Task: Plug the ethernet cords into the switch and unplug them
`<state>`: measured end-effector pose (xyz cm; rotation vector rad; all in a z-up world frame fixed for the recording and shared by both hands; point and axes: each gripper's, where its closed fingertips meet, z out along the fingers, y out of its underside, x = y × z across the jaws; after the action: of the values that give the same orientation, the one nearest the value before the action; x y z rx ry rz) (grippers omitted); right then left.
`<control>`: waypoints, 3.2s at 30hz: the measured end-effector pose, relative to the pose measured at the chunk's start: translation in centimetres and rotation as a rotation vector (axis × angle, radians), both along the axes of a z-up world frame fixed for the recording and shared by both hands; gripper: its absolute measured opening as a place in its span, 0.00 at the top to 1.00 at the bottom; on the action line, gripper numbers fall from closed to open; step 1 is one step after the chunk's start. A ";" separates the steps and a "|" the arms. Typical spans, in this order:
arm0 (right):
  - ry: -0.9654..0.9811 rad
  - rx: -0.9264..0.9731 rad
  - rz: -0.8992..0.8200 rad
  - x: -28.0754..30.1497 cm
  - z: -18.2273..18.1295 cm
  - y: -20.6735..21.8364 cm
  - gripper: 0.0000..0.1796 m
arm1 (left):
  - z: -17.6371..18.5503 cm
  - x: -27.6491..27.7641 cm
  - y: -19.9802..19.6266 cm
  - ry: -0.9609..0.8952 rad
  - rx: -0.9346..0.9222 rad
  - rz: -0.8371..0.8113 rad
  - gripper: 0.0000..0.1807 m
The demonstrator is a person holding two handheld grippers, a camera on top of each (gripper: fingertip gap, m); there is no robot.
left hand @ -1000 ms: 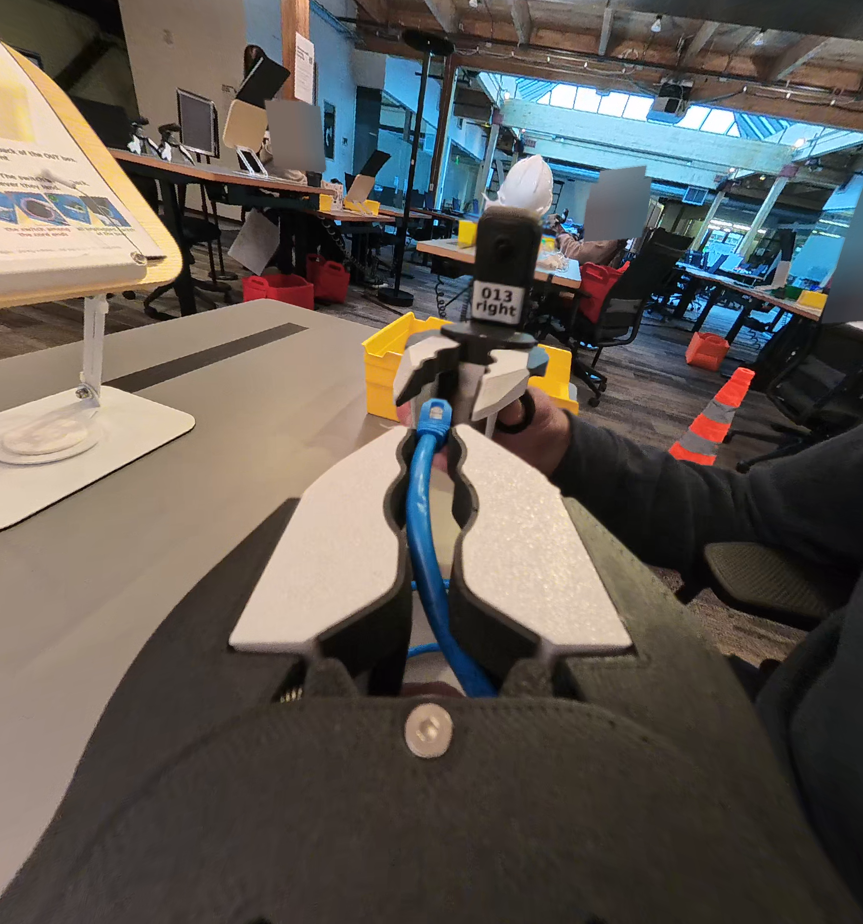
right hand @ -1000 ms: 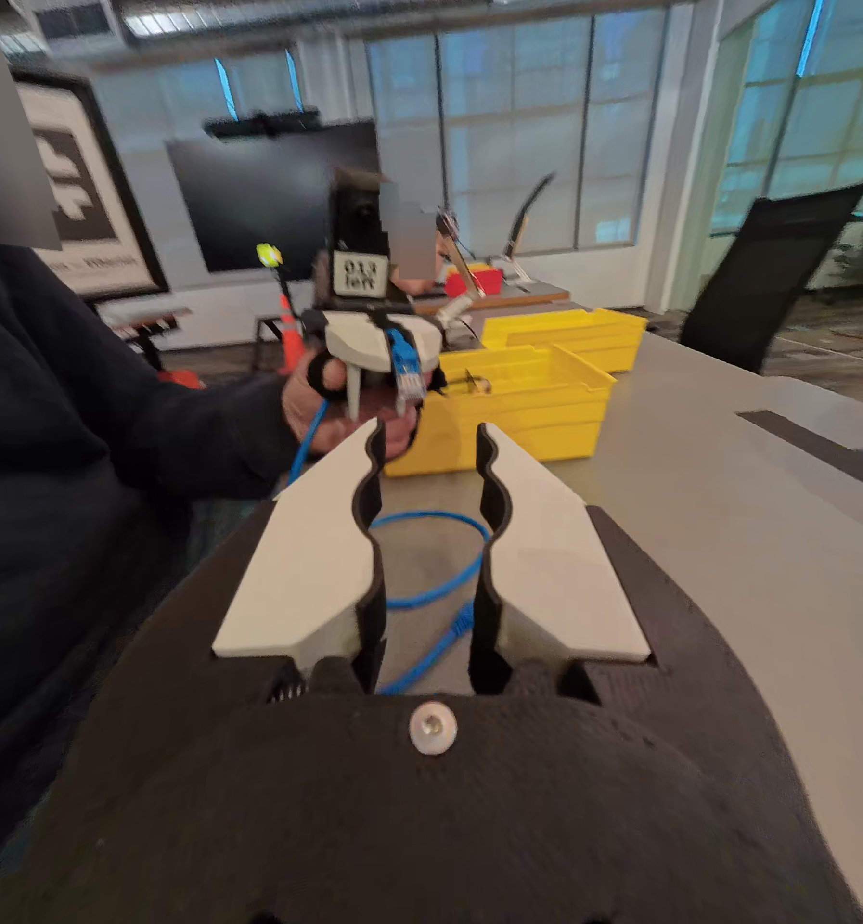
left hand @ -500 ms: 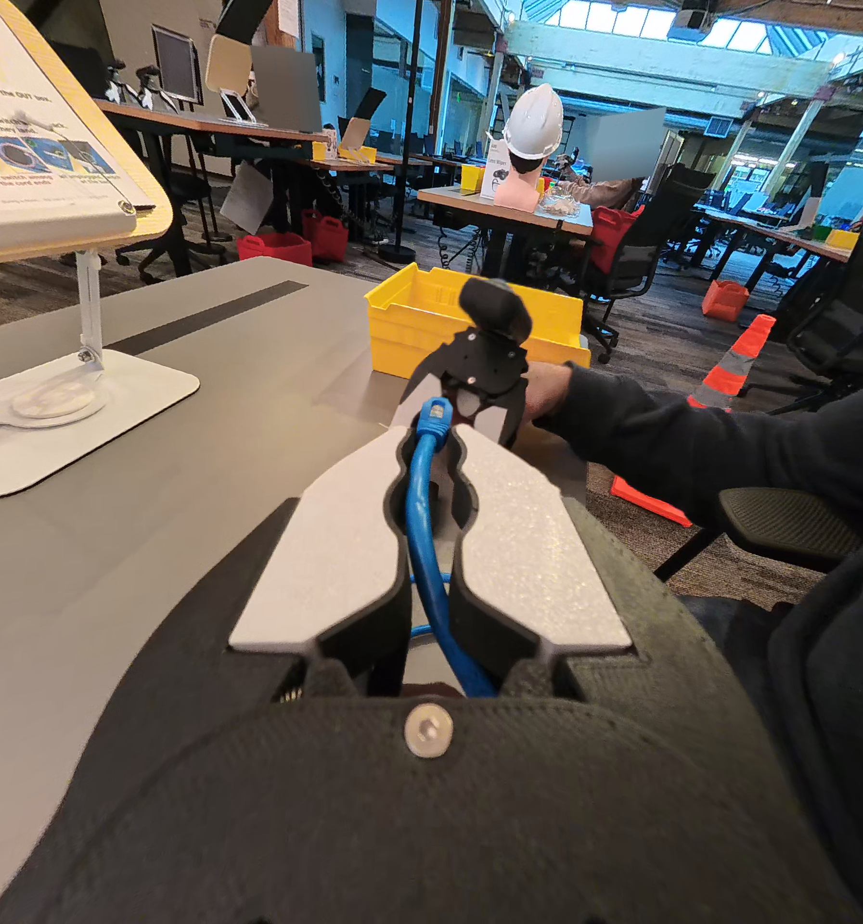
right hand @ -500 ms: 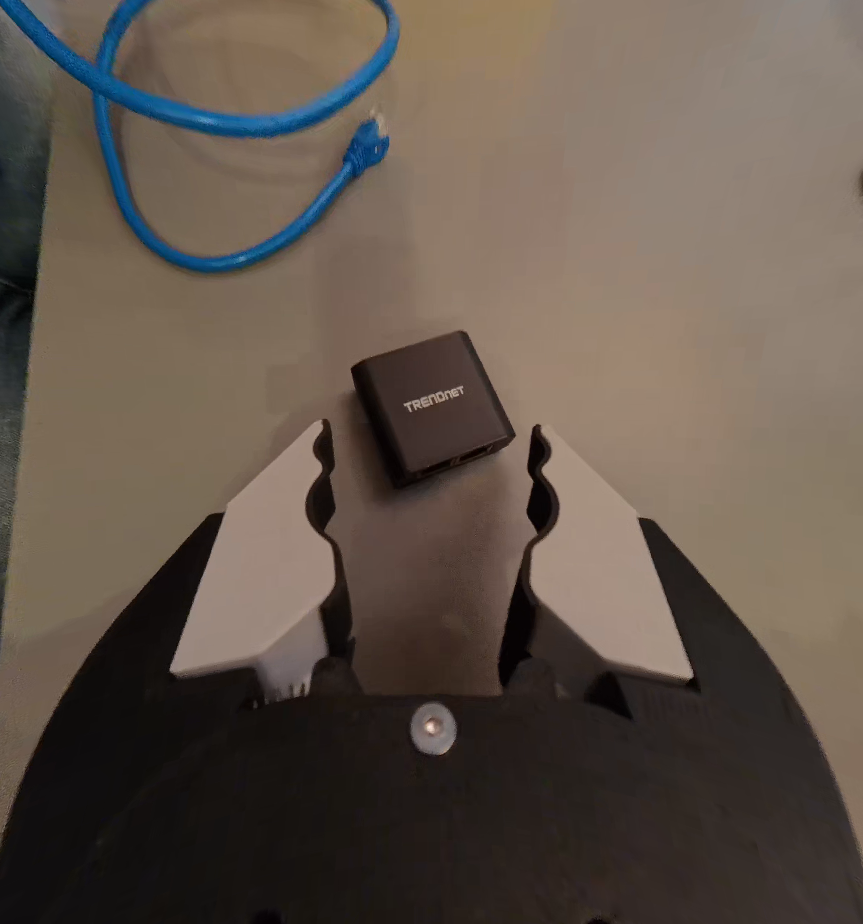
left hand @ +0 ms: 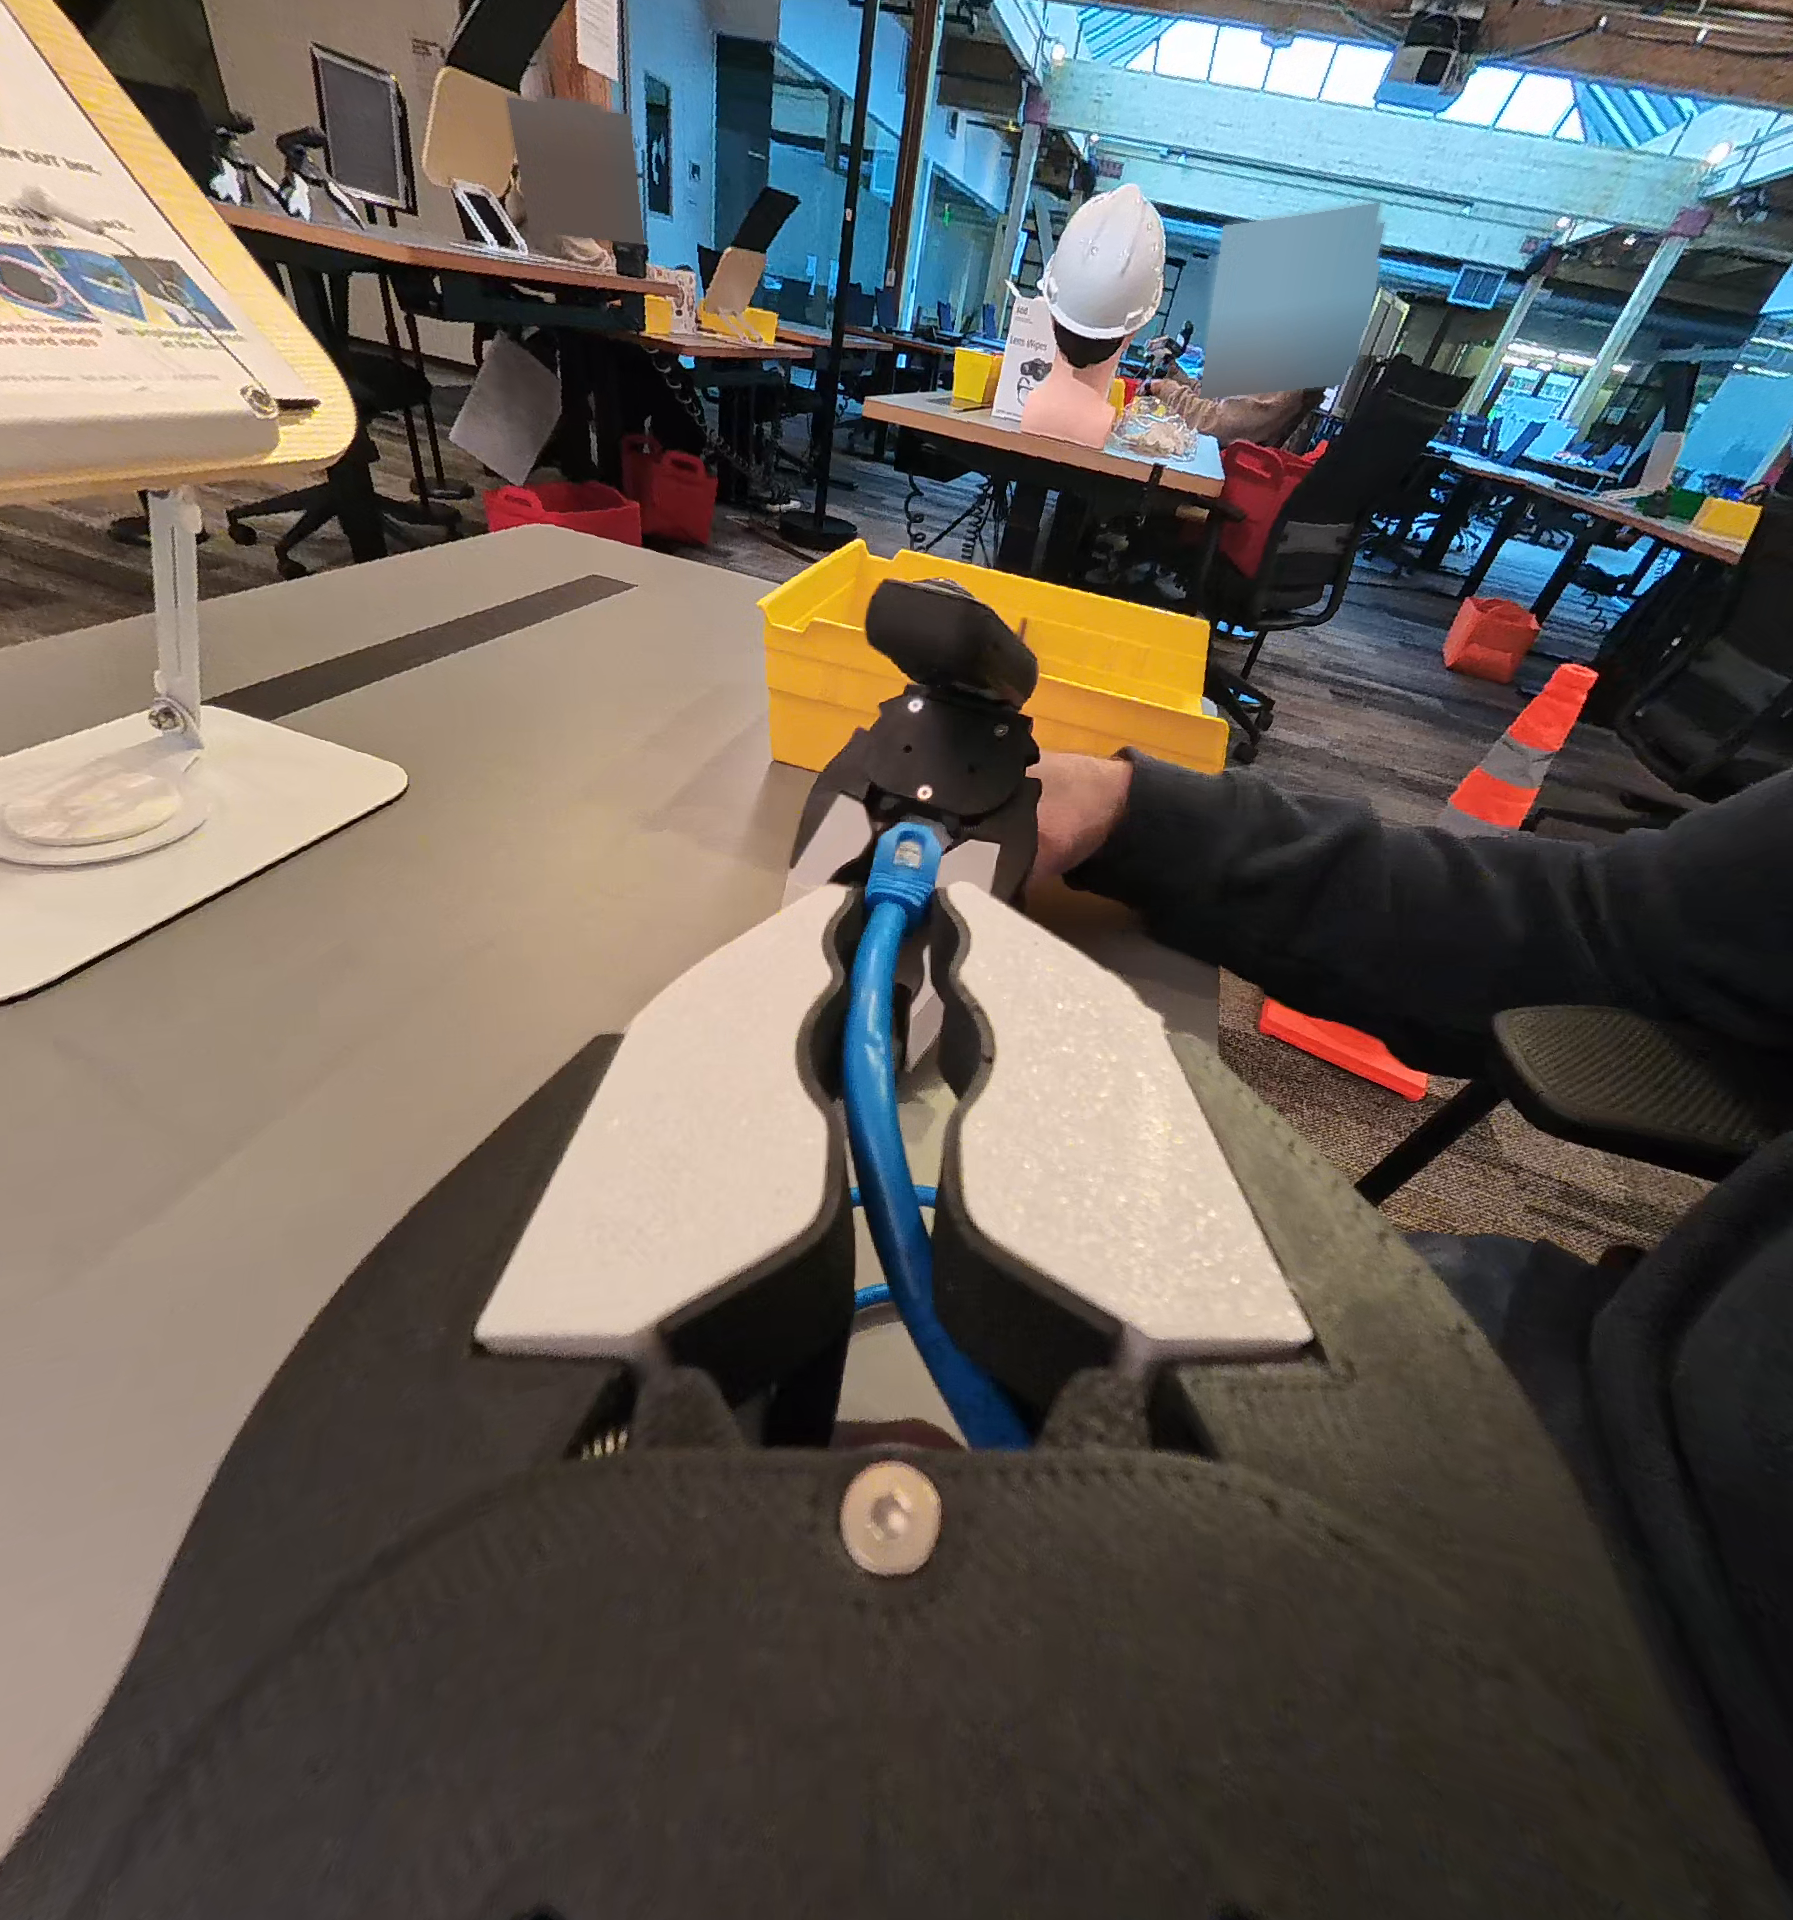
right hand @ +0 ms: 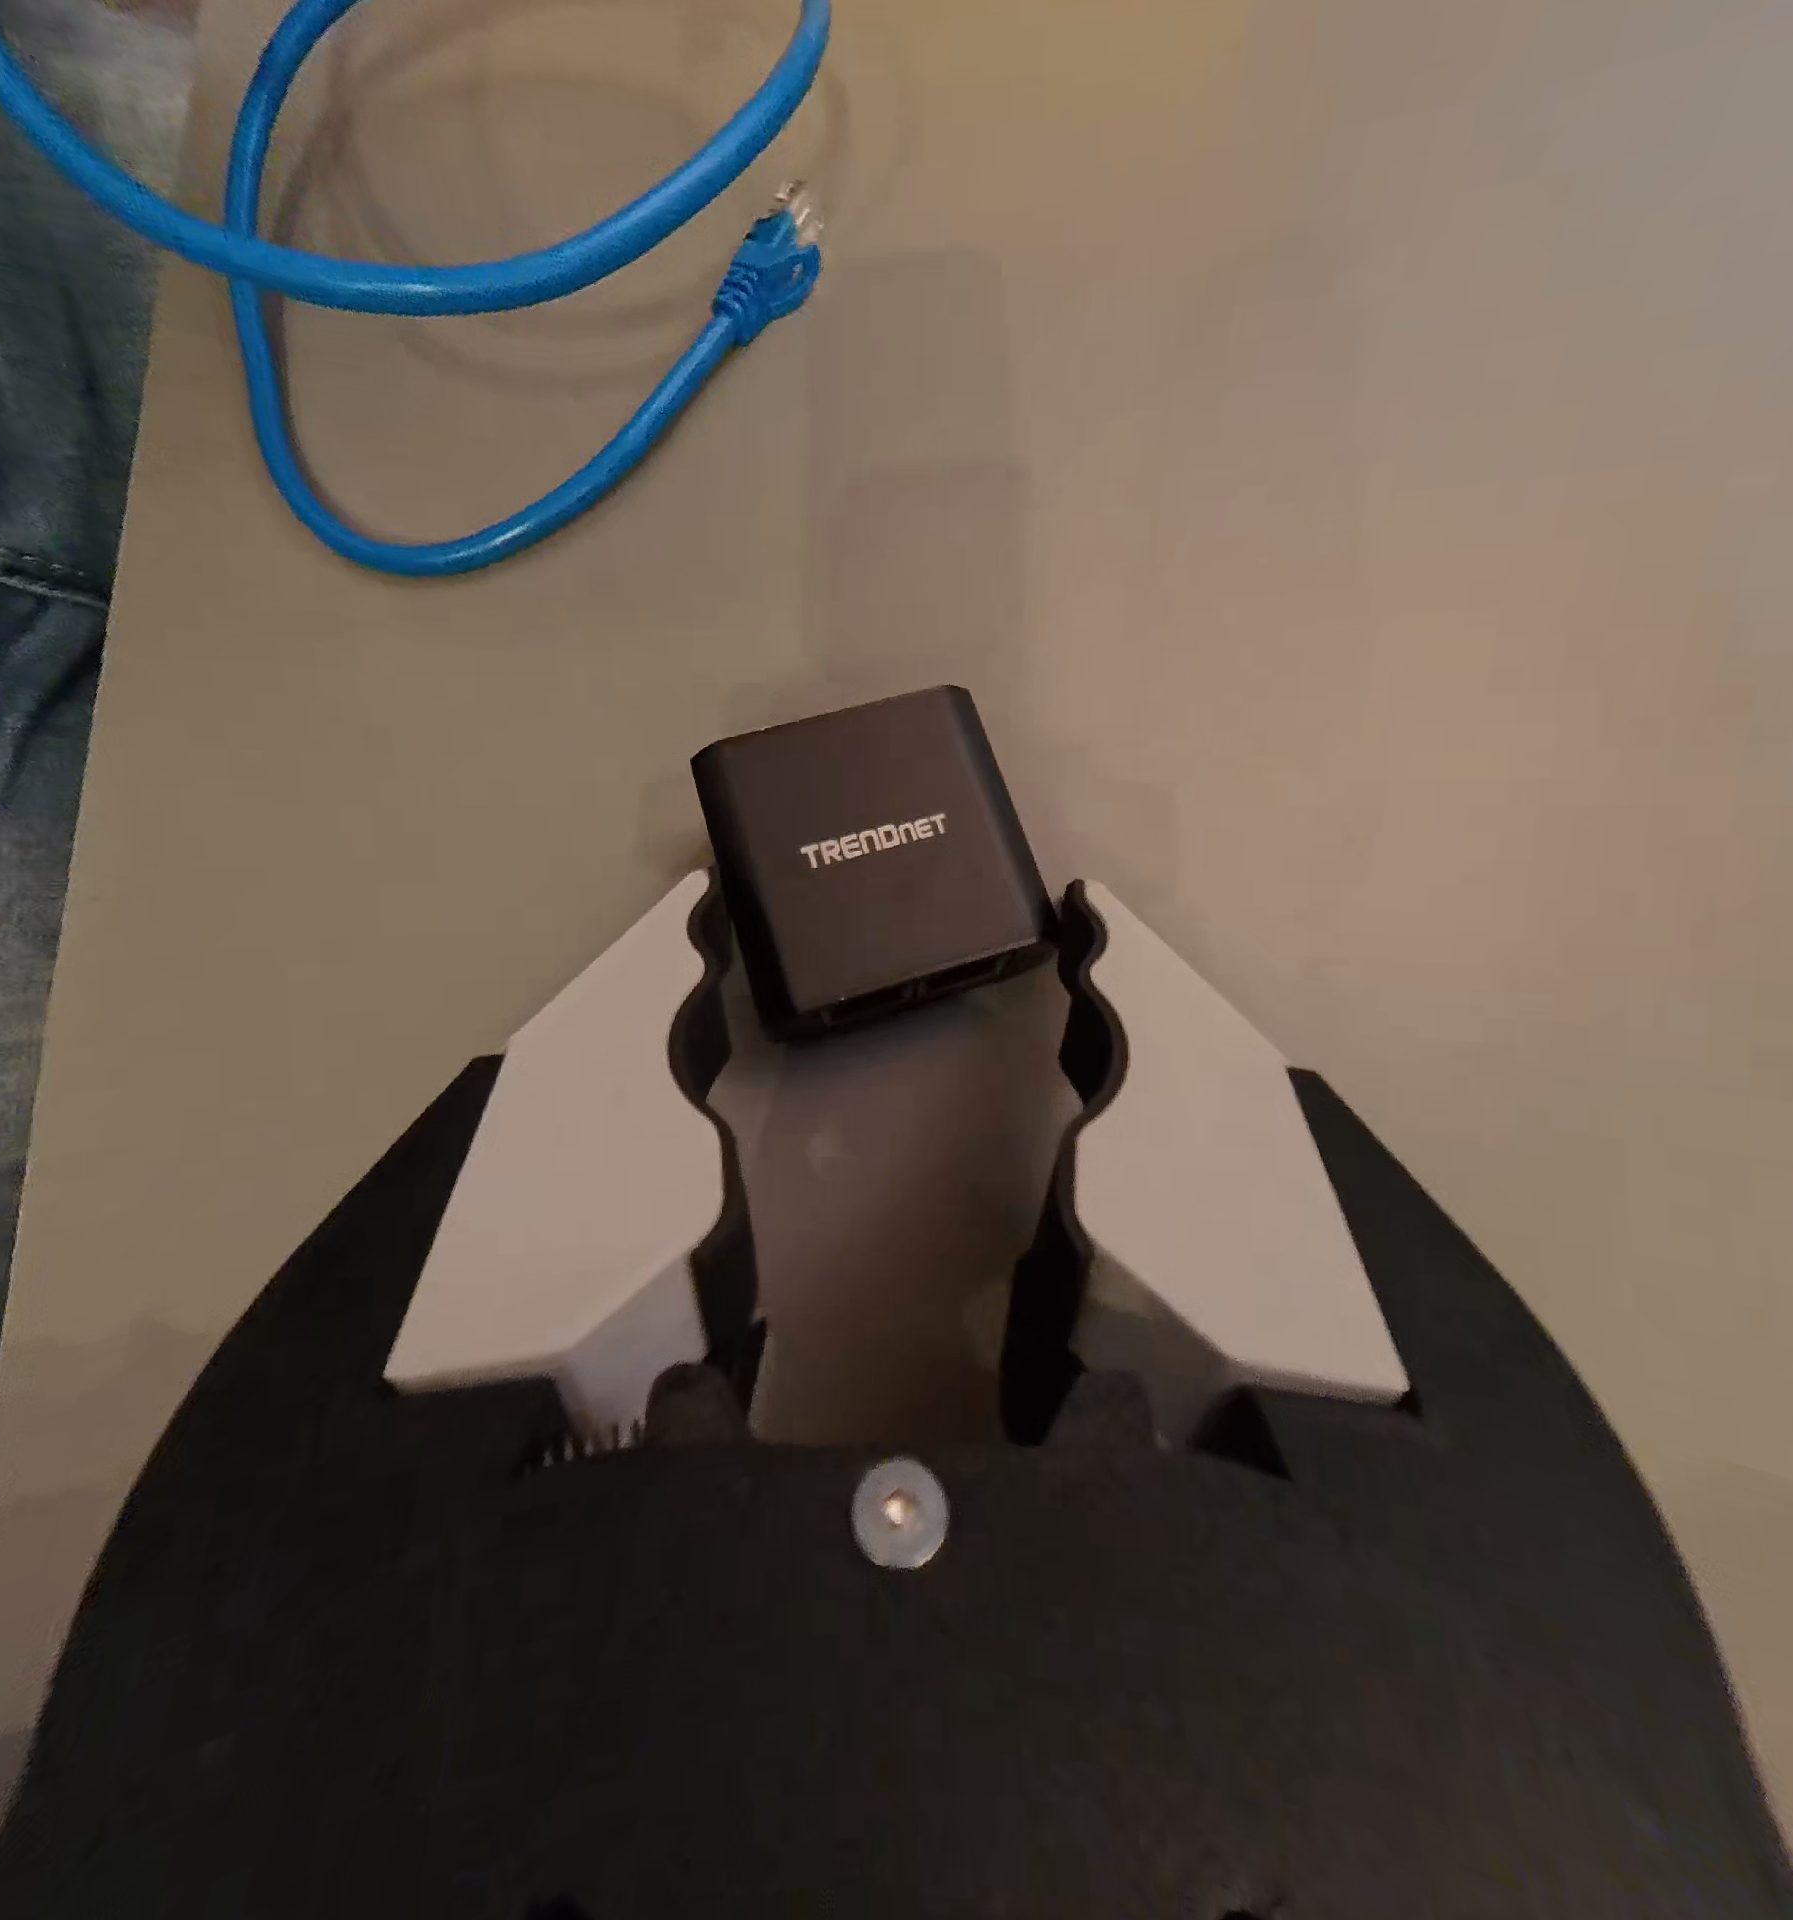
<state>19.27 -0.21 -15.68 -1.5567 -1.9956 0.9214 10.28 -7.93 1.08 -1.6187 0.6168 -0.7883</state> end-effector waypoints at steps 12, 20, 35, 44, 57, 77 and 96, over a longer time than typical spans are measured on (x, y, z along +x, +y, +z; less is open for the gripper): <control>-0.001 0.058 0.151 0.5 -0.3 -0.8 0.63 | -1.0 0.6 0.0 0.000 -0.023 -0.031 0.93; 0.086 -0.037 0.138 -0.2 1.3 -1.2 0.67 | -1.2 0.6 0.3 0.006 -0.032 -0.028 0.93; 0.600 -0.385 0.119 -2.9 14.0 -4.1 0.67 | 0.0 2.2 0.6 -0.011 -0.008 -0.005 0.93; 0.635 -0.361 0.113 -3.1 14.5 -3.9 0.67 | -0.2 2.6 0.6 -0.020 -0.028 -0.015 0.93; 0.688 -0.334 0.117 -3.4 15.3 -4.2 0.67 | -0.1 2.9 0.8 -0.050 -0.038 -0.015 0.93; 0.686 -0.207 0.103 -3.5 15.7 -4.6 0.67 | 0.0 3.2 0.7 -0.063 -0.045 -0.018 0.93; 0.621 -0.133 0.111 -3.2 14.9 -4.8 0.67 | -0.2 3.7 0.5 -0.025 -0.044 -0.027 0.93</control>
<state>16.08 -4.99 -0.74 -1.0436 -1.6023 1.4008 13.97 -7.43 0.88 -1.6409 0.6087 -0.8460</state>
